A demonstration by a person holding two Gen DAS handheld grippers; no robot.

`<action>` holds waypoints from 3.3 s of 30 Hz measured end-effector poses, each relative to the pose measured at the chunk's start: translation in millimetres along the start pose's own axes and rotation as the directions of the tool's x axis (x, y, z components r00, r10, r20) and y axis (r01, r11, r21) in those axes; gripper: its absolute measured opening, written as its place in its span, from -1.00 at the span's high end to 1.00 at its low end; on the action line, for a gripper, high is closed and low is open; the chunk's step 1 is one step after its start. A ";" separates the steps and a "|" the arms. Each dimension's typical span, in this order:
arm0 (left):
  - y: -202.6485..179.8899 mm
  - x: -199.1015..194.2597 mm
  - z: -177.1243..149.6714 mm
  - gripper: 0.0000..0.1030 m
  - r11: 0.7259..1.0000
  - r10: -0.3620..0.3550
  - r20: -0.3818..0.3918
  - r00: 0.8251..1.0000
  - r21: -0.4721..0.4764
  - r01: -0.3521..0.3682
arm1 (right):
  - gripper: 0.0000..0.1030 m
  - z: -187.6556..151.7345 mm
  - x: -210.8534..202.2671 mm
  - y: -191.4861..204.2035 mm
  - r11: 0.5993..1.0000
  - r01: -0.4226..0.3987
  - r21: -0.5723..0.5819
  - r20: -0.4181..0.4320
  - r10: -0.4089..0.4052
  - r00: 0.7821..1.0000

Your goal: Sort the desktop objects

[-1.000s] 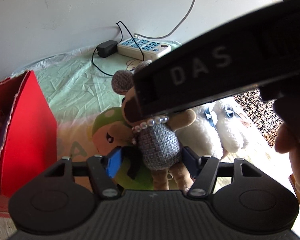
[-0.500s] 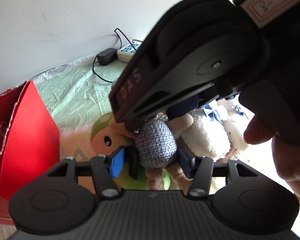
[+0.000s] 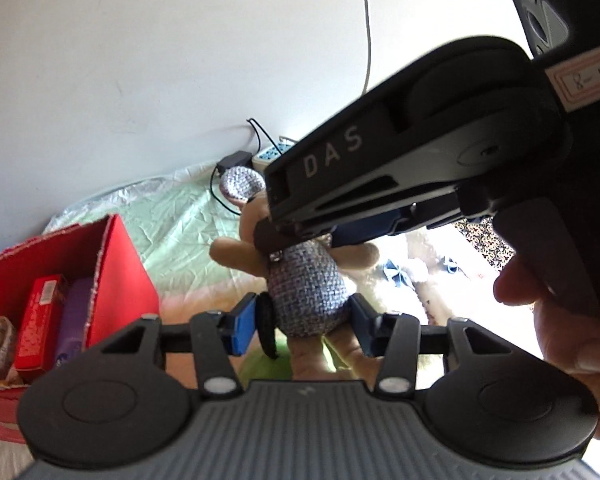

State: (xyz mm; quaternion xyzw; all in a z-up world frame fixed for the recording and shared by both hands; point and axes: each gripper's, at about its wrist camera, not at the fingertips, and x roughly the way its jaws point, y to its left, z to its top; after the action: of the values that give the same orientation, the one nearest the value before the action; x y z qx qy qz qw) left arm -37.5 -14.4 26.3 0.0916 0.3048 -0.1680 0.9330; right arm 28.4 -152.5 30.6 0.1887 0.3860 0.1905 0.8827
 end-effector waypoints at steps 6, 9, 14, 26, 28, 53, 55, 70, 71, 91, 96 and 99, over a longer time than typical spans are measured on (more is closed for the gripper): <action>25.1 -44.0 19.2 0.04 0.994 0.101 0.077 0.992 -0.037 -0.098 | 0.14 13.3 -15.8 37.3 0.990 -0.121 -0.074 0.099 0.128 0.987; 48.2 -55.9 31.9 0.03 0.986 0.163 0.097 0.982 -0.053 -0.158 | 0.15 25.9 -7.8 58.1 0.976 -0.204 -0.075 0.123 0.212 0.970; 100.6 -56.3 35.4 0.03 0.974 0.225 0.086 0.970 -0.052 -0.222 | 0.15 41.1 29.8 98.5 0.963 -0.260 -0.076 0.111 0.267 0.957; 221.9 -18.6 4.9 0.03 0.993 0.110 0.004 0.994 -0.041 -0.110 | 0.22 27.8 123.0 165.7 0.987 -0.161 0.017 0.080 0.159 0.984; 233.3 -16.1 2.6 0.05 0.995 0.086 -0.003 0.996 -0.055 -0.086 | 0.31 25.0 128.2 171.6 0.992 -0.124 0.000 0.099 0.124 0.987; 267.8 16.7 -29.7 0.19 1.000 -0.006 -0.117 0.993 0.009 0.007 | 0.14 17.4 108.7 166.7 0.996 0.038 0.076 0.152 -0.049 0.987; 267.3 -4.0 -27.2 0.17 0.999 0.012 -0.065 0.998 0.033 -0.010 | 0.14 14.7 104.0 168.6 0.996 0.062 0.058 0.143 -0.070 0.987; 224.6 3.7 -19.8 -0.28 0.968 -0.232 -0.104 0.967 0.071 0.240 | 0.13 -0.9 107.7 151.5 0.988 0.099 0.116 -0.006 -0.099 0.995; 225.0 8.5 -19.7 -0.28 0.966 -0.243 -0.118 0.963 0.054 0.251 | 0.13 -1.3 108.1 151.7 0.988 0.099 0.117 -0.009 -0.099 0.995; 244.4 -19.7 2.5 0.05 0.932 -0.354 0.025 0.935 -0.077 0.355 | -0.39 -4.4 106.5 140.8 0.968 0.009 0.252 -0.018 -0.005 1.000; 223.6 -28.5 8.9 0.02 0.921 -0.386 0.057 0.921 -0.035 0.388 | -0.49 -9.3 80.2 140.6 0.970 0.031 0.242 0.066 -0.049 0.997; 220.1 -27.0 10.8 -0.02 0.906 -0.415 0.057 0.908 -0.066 0.418 | -0.32 -11.5 62.4 132.5 0.966 0.039 0.257 0.114 -0.070 0.991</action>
State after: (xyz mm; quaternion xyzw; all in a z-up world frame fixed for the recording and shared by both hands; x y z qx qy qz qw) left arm 29.2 193.6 66.2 -0.0151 0.3041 -0.3531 0.8847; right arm 33.8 -6.8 48.9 0.3008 0.3573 0.1030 0.8782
